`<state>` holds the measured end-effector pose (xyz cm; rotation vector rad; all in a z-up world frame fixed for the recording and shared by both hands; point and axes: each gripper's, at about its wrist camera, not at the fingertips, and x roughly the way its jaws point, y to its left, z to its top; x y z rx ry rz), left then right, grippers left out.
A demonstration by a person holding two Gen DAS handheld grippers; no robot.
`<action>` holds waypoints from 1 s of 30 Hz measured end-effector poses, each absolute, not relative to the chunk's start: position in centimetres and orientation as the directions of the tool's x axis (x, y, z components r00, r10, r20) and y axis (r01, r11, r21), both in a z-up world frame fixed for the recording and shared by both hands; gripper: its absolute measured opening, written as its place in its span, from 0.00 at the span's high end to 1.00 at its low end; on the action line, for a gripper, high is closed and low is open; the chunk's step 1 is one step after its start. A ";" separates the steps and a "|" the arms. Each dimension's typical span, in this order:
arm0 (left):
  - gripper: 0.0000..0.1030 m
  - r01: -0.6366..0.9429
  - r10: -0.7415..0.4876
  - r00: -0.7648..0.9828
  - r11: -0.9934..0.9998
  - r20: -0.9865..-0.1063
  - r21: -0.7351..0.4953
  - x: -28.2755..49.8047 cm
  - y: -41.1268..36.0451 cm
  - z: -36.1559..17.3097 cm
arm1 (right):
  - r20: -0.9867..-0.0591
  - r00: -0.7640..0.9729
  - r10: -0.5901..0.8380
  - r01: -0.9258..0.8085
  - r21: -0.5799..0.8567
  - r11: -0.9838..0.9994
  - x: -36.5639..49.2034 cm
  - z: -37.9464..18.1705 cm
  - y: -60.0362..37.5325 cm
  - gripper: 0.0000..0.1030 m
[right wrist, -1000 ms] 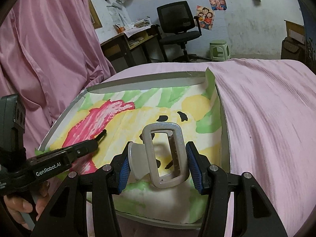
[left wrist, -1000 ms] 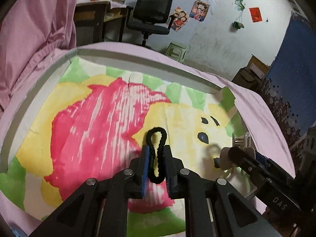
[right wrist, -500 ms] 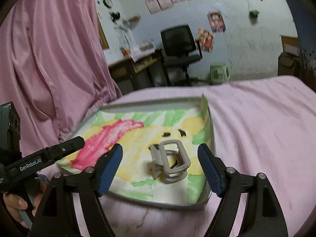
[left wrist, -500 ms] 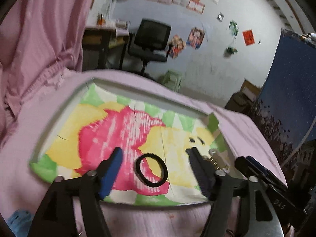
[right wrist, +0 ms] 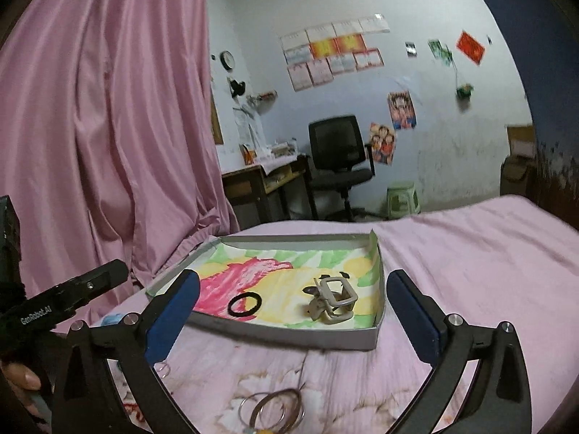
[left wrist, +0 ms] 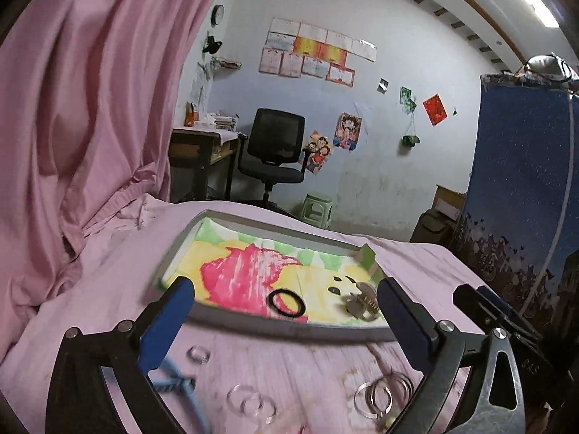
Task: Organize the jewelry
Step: 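Move the left tool to the red coiled cord and grasp it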
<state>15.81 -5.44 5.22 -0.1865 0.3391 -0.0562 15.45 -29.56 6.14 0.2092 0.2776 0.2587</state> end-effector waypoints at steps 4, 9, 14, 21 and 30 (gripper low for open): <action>0.01 0.017 -0.075 0.947 0.983 -0.312 -0.184 13.0 -4.5 4.9 | -0.238 0.934 0.265 -0.223 0.190 0.956 13.1 6.6 -28.4 0.01; 0.01 0.018 -0.072 0.941 0.986 -0.330 -0.166 10.3 -3.0 3.8 | -0.277 0.919 0.279 -0.235 0.182 0.955 10.9 6.5 -27.9 0.01; 0.01 0.037 -0.097 0.923 0.985 -0.371 -0.166 8.5 -1.9 2.4 | -0.349 0.886 0.306 -0.252 0.191 0.949 9.7 5.7 -27.2 0.01; 0.01 0.105 -0.180 0.872 0.977 -0.455 -0.184 7.6 -1.4 0.2 | -0.450 0.826 0.341 -0.286 0.187 0.940 8.0 3.7 -26.0 0.09; 0.23 0.179 -0.278 0.804 0.956 -0.526 -0.232 8.2 -1.9 -1.7 | -0.601 0.707 0.372 -0.310 0.210 0.927 8.6 0.3 -25.3 0.52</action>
